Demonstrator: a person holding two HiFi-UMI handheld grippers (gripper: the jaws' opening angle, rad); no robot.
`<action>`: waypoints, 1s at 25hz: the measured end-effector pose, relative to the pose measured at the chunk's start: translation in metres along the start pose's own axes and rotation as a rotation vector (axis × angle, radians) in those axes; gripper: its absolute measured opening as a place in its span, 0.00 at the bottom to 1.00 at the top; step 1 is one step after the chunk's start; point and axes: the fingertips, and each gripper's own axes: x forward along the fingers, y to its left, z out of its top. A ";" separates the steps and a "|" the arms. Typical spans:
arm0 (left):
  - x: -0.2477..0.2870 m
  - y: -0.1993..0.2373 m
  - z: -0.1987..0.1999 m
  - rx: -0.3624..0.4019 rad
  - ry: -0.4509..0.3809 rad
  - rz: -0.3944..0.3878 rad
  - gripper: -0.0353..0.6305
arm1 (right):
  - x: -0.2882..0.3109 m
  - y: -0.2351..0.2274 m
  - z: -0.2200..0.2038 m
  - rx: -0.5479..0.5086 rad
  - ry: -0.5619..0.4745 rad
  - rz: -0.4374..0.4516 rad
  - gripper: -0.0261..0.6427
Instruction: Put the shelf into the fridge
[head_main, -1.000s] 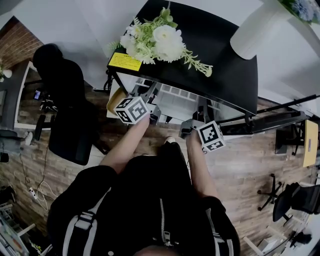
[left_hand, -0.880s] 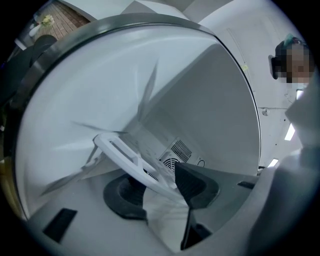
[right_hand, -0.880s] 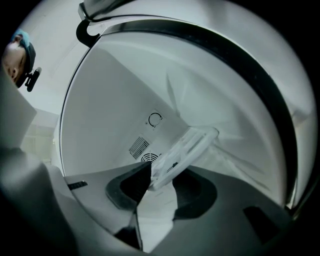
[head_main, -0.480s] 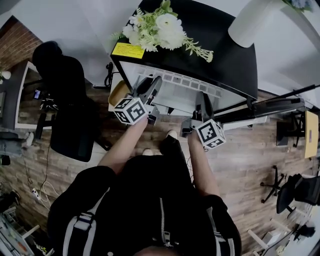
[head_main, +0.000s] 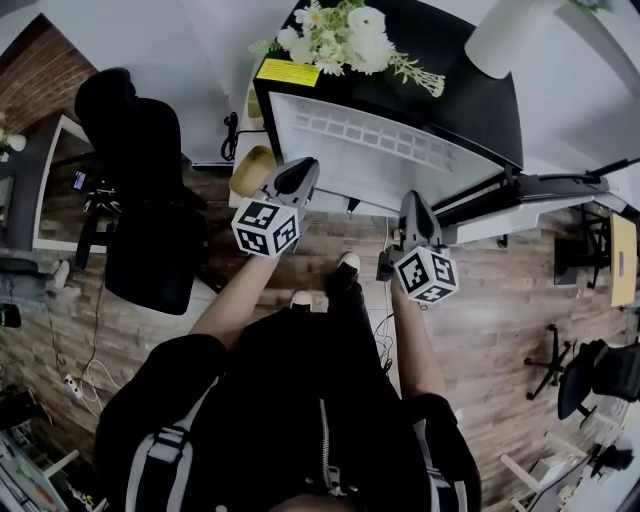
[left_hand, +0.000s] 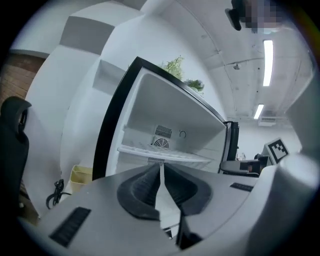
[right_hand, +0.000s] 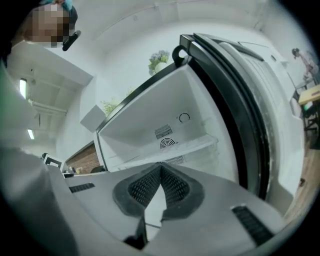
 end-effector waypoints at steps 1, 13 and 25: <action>-0.005 -0.001 0.000 0.020 0.009 -0.001 0.12 | -0.004 0.004 0.000 -0.019 0.001 0.001 0.05; -0.053 -0.005 -0.009 0.074 0.040 -0.016 0.12 | -0.041 0.019 -0.018 -0.088 0.011 -0.024 0.05; -0.065 -0.028 -0.006 0.197 0.039 -0.048 0.12 | -0.051 0.023 -0.018 -0.117 0.007 -0.020 0.05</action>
